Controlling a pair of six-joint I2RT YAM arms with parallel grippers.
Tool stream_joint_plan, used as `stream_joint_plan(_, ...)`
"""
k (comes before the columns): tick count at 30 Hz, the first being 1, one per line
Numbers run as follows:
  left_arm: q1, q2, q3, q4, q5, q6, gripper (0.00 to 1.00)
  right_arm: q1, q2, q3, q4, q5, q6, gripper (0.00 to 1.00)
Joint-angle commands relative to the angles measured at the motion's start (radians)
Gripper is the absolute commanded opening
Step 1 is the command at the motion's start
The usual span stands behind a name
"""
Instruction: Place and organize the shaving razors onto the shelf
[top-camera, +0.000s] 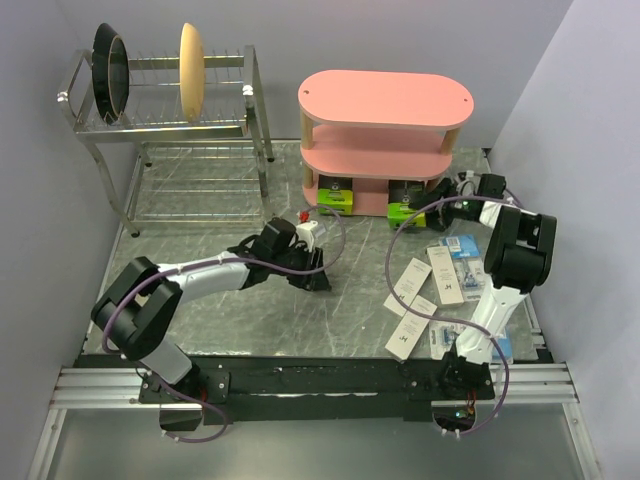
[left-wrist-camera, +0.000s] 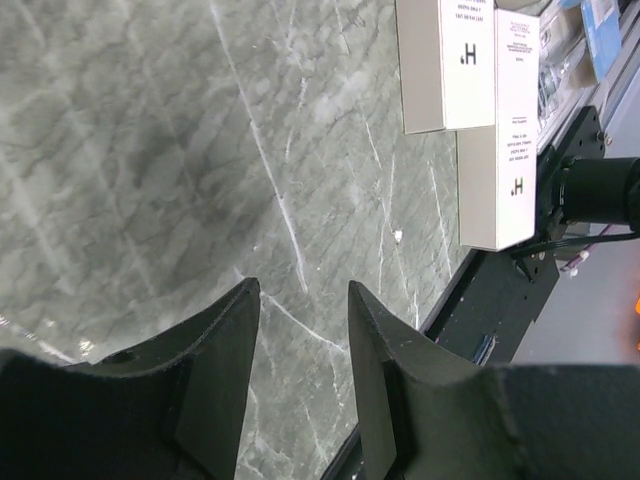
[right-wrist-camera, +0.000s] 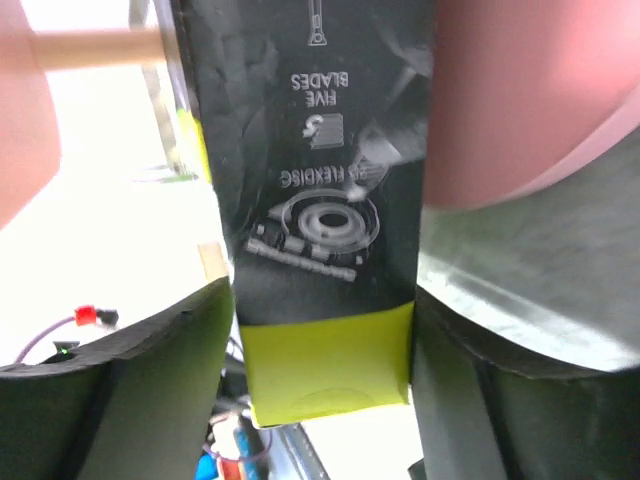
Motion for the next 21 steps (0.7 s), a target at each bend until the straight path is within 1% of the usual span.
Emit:
stream_joint_plan(1,-0.021,0.021,0.060,0.016,-0.015,0.034,0.46,-0.036,0.019,0.091,-0.033,-0.037,-0.008,0.77)
stream_joint_plan(5,-0.041,0.039,0.091,0.010,-0.018,0.040,0.46,-0.050,0.011,0.080,-0.070,-0.063,-0.020,0.79)
stream_joint_plan(8,-0.048,0.045,0.097,0.013,-0.016,0.035,0.45,-0.059,-0.020,0.062,-0.113,-0.043,-0.049,0.80)
stream_joint_plan(10,-0.055,0.045,0.100,0.013,-0.015,0.031,0.46,-0.067,-0.041,0.037,-0.138,0.020,-0.066,0.82)
stream_joint_plan(12,-0.059,0.042,0.100,0.016,-0.015,0.028,0.45,-0.073,-0.087,0.011,-0.127,0.052,-0.060,0.84)
stream_joint_plan(13,-0.062,0.041,0.100,0.016,-0.015,0.026,0.45,-0.072,-0.104,-0.015,-0.112,0.122,-0.059,0.85)
stream_joint_plan(16,-0.064,0.038,0.100,0.013,-0.021,0.026,0.46,-0.073,-0.175,-0.056,-0.052,0.214,-0.039,0.87)
stream_joint_plan(18,-0.064,0.035,0.099,0.010,-0.021,0.029,0.46,-0.073,-0.196,-0.055,-0.041,0.248,-0.033,0.87)
stream_joint_plan(19,-0.064,0.033,0.096,0.011,-0.021,0.028,0.46,-0.073,-0.202,-0.050,-0.040,0.265,-0.032,0.93)
stream_joint_plan(21,-0.064,0.030,0.091,0.014,-0.024,0.028,0.46,-0.075,-0.215,-0.040,-0.047,0.307,-0.043,0.93)
